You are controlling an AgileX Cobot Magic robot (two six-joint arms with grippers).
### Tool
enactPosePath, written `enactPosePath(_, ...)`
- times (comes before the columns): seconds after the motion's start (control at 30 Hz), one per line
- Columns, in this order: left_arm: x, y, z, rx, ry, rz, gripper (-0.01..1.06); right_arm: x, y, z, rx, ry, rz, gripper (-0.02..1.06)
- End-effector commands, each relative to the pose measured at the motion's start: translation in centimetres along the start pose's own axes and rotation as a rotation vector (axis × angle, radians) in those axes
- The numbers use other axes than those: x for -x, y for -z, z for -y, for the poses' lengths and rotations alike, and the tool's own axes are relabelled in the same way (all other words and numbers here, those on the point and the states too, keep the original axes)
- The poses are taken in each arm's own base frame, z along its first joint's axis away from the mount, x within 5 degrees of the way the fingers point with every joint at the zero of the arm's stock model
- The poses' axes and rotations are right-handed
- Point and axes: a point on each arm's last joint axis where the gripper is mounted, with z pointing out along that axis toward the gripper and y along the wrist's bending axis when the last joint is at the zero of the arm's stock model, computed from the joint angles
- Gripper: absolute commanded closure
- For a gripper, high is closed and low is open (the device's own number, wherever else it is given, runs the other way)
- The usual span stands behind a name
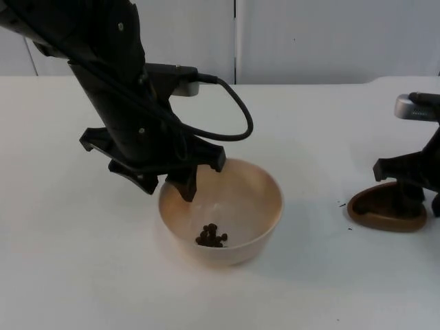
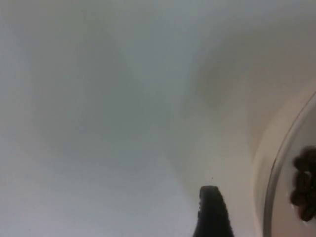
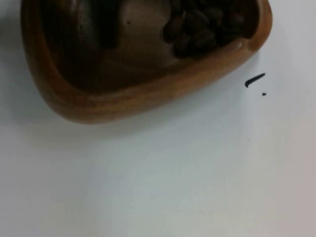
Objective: Pick up the bowl with the left hand and pour the coffee beans from the cup into the bowl with the right hand.
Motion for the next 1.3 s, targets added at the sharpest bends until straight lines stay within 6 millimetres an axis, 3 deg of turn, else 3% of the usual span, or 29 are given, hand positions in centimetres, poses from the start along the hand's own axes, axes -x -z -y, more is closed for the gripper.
enactPosePath(0.0, -0.1, -0.1, 0.1, -0.004, 0.0, 0.002, 0.46, 0.1, 0.2, 0.1, 0.002, -0.016, 0.013, 0.35)
enactPosePath(0.13, -0.2, 0.0, 0.1, -0.003, -0.001, -0.01, 0.44, 0.3, 0.6, 0.1, 0.002, -0.01, 0.022, 0.27)
enactPosePath(0.3, -0.5, 0.0, 0.0, 0.007, -0.013, -0.037, 0.44, 0.6, 1.8, 0.0, 0.009, -0.01, 0.051, 0.27)
enactPosePath(0.47, -0.5, 0.4, 0.0, 0.013, -0.016, -0.035, 0.44, 1.2, 4.1, -0.1, 0.022, -0.01, 0.101, 0.27)
enactPosePath(0.67, -0.1, 2.6, 0.3, 0.001, -0.015, 0.019, 0.44, 1.6, 7.4, -0.3, 0.036, 0.035, 0.17, 0.27)
enactPosePath(0.83, 0.2, 6.9, 0.5, 0.0, -0.038, 0.108, 0.44, 1.8, 11.3, -0.2, 0.039, 0.061, 0.25, 0.27)
enactPosePath(0.87, 0.2, 6.9, 0.5, 0.0, -0.038, 0.108, 0.44, 1.8, 11.3, -0.2, 0.039, 0.061, 0.25, 0.27)
enactPosePath(1.07, -0.2, 14.4, 0.7, -0.007, -0.068, 0.299, 0.44, 1.0, 17.5, 0.0, 0.056, 0.097, 0.364, 0.27)
enactPosePath(1.1, -0.2, 14.4, 0.7, -0.007, -0.068, 0.299, 0.44, 1.0, 17.5, 0.0, 0.056, 0.097, 0.364, 0.27)
enactPosePath(1.17, -0.8, 17.4, 0.8, -0.009, -0.079, 0.382, 0.44, 0.6, 19.2, 0.1, 0.059, 0.112, 0.399, 0.27)
enactPosePath(1.27, -1.9, 21.3, 0.8, -0.014, -0.09, 0.493, 0.44, -0.5, 23.2, 0.3, 0.071, 0.142, 0.495, 0.27)
